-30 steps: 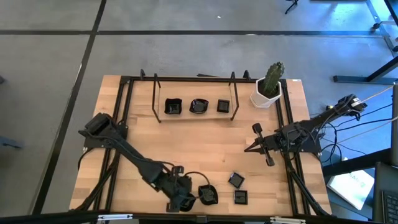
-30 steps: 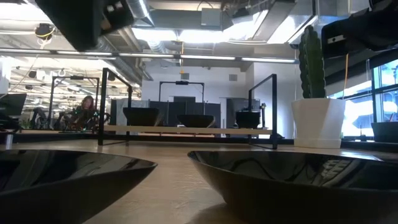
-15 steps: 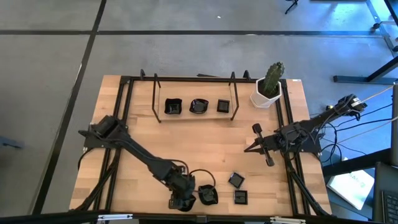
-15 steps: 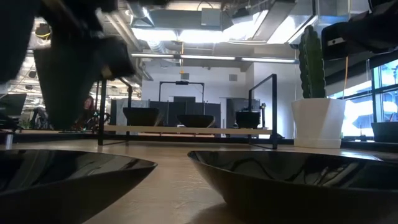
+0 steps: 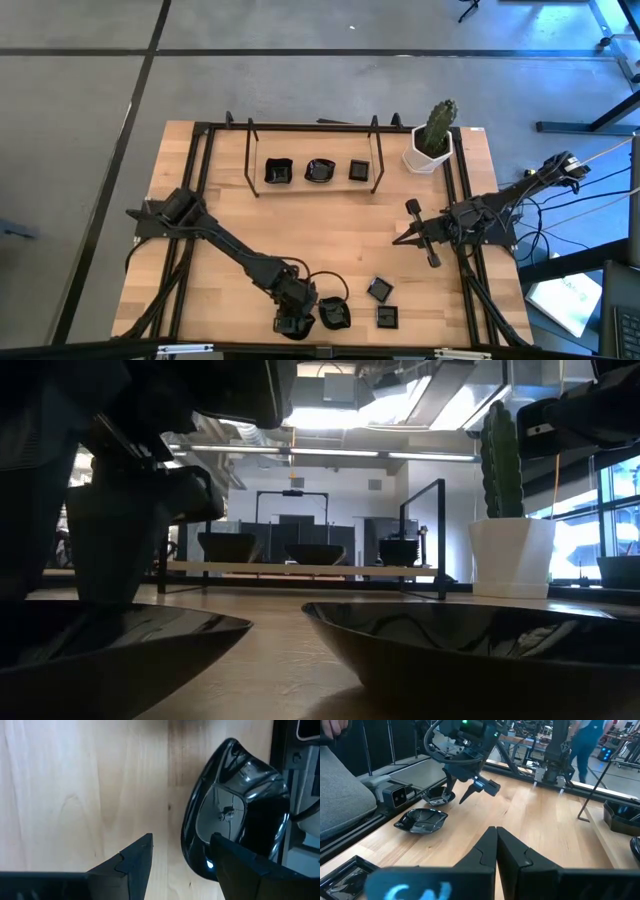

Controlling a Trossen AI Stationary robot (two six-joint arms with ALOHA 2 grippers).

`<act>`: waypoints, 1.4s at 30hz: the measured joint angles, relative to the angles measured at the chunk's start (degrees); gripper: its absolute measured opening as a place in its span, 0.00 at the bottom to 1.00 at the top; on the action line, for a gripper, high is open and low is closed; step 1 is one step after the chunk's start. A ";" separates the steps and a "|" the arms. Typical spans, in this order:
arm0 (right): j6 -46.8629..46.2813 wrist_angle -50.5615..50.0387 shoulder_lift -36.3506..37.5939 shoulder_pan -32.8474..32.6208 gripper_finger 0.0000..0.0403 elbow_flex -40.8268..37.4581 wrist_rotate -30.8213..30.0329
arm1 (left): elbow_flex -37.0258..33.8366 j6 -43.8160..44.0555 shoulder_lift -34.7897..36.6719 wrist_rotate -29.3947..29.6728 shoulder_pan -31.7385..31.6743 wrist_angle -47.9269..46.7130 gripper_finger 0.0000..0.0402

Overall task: Pick & Place Mini shaped plates
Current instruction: Stack the left leaf-shaped plate on the top of the leaf-shaped plate on the shelf

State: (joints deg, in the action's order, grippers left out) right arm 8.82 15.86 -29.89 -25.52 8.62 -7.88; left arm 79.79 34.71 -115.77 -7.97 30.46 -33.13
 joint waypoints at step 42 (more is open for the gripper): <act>0.20 -1.21 0.00 0.00 0.02 0.02 0.00 | -0.01 -17.03 26.35 24.34 -14.51 -11.95 0.01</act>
State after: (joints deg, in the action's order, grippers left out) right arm 9.02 14.66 -29.89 -25.52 8.64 -7.88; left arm 79.78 17.68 -89.42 16.38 15.95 -45.07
